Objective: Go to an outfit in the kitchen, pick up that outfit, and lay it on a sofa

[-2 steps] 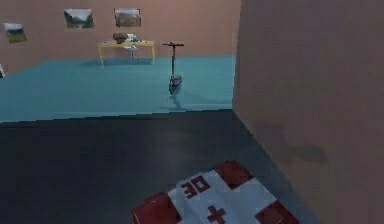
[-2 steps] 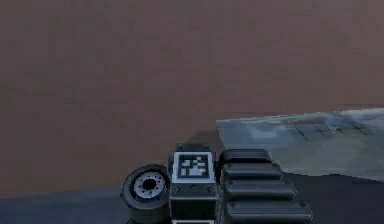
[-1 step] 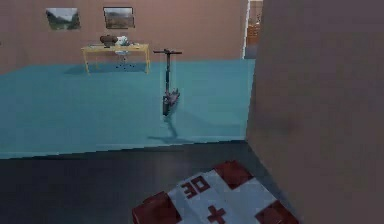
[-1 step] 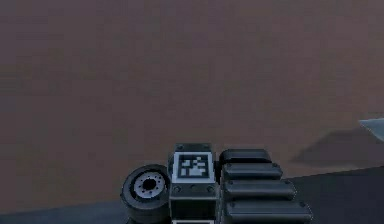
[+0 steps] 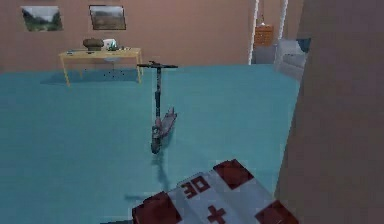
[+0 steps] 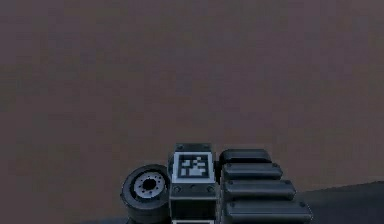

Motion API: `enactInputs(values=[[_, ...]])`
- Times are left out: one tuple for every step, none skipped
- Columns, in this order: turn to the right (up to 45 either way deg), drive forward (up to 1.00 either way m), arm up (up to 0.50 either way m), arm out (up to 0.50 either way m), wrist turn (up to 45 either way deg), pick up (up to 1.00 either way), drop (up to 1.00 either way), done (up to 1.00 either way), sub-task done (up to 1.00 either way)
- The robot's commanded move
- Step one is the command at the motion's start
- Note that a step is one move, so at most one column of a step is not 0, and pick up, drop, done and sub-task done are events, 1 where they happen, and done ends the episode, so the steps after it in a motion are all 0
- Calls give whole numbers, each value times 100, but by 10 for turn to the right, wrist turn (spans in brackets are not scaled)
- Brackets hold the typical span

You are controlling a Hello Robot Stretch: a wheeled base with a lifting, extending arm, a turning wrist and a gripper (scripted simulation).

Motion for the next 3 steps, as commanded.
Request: enactInputs(values=[[30,0,0,0,0,0,0,0,0],[0,100,0,0,0,0,0,0,0],[30,0,0,0,0,0,0,0,0]])
